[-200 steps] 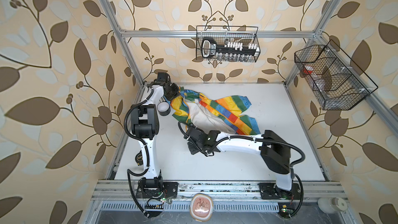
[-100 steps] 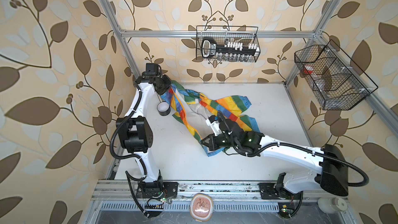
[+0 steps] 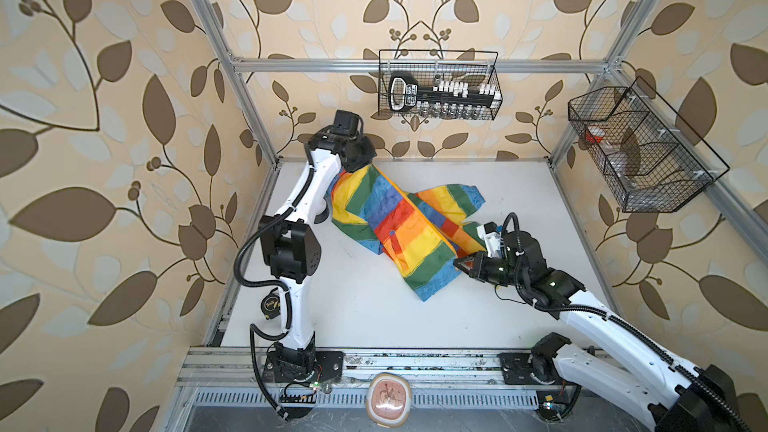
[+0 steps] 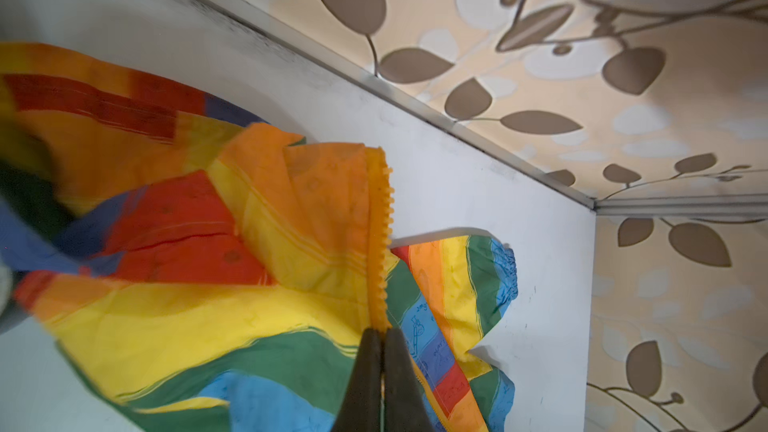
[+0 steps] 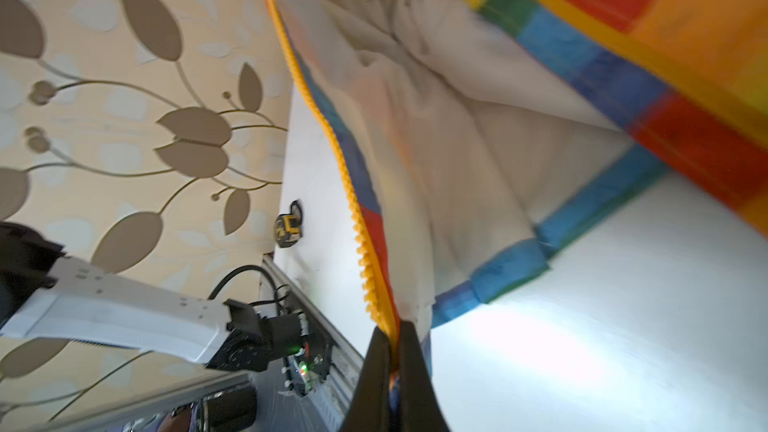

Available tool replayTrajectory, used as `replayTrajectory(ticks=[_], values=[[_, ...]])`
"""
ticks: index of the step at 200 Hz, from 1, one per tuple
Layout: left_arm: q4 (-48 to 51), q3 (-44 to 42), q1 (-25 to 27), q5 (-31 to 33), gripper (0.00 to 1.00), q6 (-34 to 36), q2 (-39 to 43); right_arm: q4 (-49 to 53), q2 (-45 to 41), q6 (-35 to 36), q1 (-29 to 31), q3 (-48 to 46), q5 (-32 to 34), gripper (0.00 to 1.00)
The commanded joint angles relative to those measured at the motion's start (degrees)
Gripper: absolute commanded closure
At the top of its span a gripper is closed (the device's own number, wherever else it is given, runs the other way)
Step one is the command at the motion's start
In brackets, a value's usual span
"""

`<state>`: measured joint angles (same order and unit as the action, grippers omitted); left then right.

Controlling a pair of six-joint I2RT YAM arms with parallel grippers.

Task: Zip up the jacket
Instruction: 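Pull the zipper edge toward the left gripper's edge, closing the jacket front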

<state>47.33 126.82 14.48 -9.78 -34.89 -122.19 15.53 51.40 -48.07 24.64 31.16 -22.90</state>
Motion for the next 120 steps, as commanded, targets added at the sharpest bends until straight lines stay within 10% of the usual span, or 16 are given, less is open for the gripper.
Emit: replayTrajectory(ticks=[1,25,50,57,120], values=[[0.8,6.9,2.9,2.1,1.0,-1.4,-7.6,8.2,-0.3,3.9,-4.8,-1.1,0.5,1.0],[-0.4,15.4,4.9,0.1,0.74,-3.1,-16.0,9.0,2.2,5.9,-9.8,0.4,6.6,1.0],[0.6,16.6,4.9,2.6,0.31,-3.3,-15.9,8.9,8.5,7.8,-10.9,3.7,12.2,0.62],[0.0,14.1,4.9,3.6,0.03,-2.3,-13.3,8.7,9.5,8.1,-10.8,4.4,13.5,0.54],[-10.8,-25.3,2.4,9.4,0.01,0.3,13.8,4.6,18.3,13.5,-6.1,12.9,24.6,0.14]])
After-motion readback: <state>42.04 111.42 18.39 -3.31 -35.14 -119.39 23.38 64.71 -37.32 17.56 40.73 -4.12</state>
